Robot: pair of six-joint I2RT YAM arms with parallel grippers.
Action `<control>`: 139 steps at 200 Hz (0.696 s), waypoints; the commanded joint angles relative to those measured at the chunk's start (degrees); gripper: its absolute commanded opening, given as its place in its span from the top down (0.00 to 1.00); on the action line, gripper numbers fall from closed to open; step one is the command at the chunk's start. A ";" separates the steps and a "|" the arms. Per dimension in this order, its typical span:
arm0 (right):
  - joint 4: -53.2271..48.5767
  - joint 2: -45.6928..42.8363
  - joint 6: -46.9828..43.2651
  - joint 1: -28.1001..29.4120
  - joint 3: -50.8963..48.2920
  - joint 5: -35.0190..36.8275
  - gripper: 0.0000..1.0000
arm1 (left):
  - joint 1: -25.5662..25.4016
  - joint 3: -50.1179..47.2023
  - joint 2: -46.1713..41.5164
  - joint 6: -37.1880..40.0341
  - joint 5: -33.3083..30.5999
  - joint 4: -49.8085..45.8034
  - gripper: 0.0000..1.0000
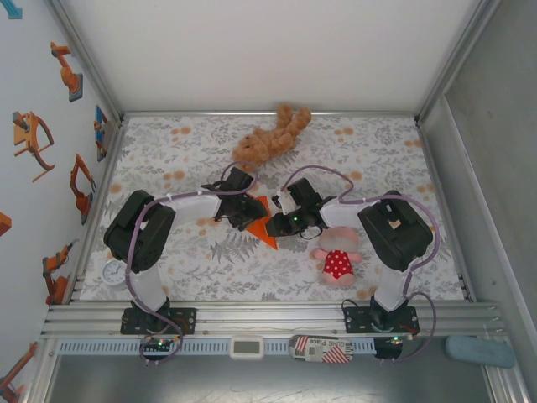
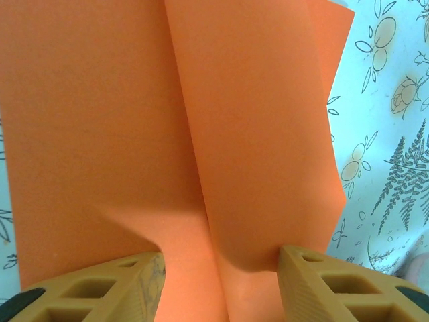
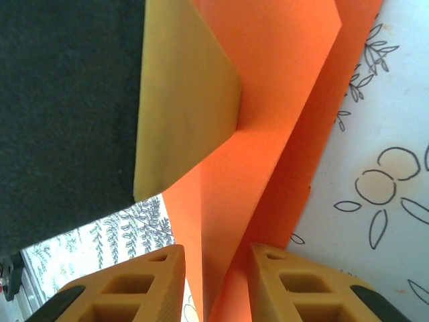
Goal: Fold a paper plane with a square sheet of paper (pick it up from the middle)
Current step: Fourth fold the wing at the center of the table.
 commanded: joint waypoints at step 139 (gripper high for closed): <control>1.40 3.50 -1.53 -1.52 0.11 -3.86 0.91 | 0.57 -0.53 -0.92 2.12 -3.70 -10.90 0.46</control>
